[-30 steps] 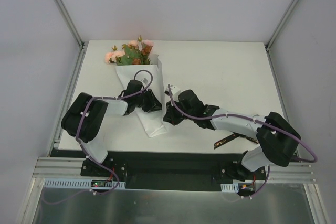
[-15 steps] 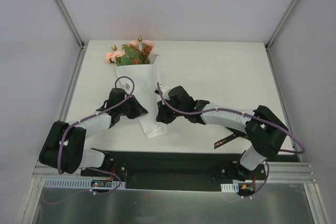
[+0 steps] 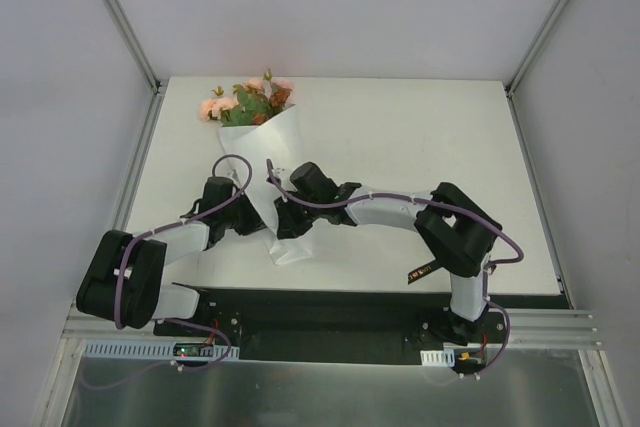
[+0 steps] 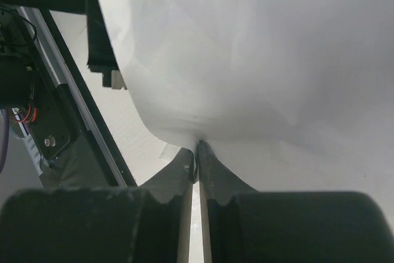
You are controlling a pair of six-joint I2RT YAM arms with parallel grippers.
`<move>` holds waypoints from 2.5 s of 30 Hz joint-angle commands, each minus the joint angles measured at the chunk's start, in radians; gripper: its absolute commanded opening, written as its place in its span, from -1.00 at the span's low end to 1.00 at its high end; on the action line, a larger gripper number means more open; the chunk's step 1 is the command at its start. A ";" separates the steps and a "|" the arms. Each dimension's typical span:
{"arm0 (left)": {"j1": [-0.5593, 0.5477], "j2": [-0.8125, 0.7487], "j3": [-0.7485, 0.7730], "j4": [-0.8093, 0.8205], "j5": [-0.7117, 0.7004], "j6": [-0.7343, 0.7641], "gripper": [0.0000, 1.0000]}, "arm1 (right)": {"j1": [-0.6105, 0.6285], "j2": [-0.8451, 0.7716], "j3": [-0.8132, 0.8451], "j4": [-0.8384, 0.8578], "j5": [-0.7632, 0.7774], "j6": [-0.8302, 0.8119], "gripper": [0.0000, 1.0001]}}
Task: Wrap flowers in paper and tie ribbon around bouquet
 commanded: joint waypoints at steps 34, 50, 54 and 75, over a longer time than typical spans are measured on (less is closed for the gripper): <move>0.186 -0.721 -0.059 -0.469 -0.201 -0.209 0.82 | -0.033 0.103 0.120 0.001 -0.124 0.050 -0.42; 0.204 -0.192 0.115 -0.224 -0.070 -0.017 0.04 | -0.039 0.092 0.098 0.059 -0.190 0.110 -0.35; 0.203 -0.048 0.177 -0.207 -0.081 0.053 -0.52 | -0.079 0.022 0.024 0.178 -0.290 0.231 -0.01; 0.204 0.056 0.244 -0.172 -0.129 0.115 -0.81 | -0.128 0.115 -0.041 0.256 -0.298 0.317 -0.35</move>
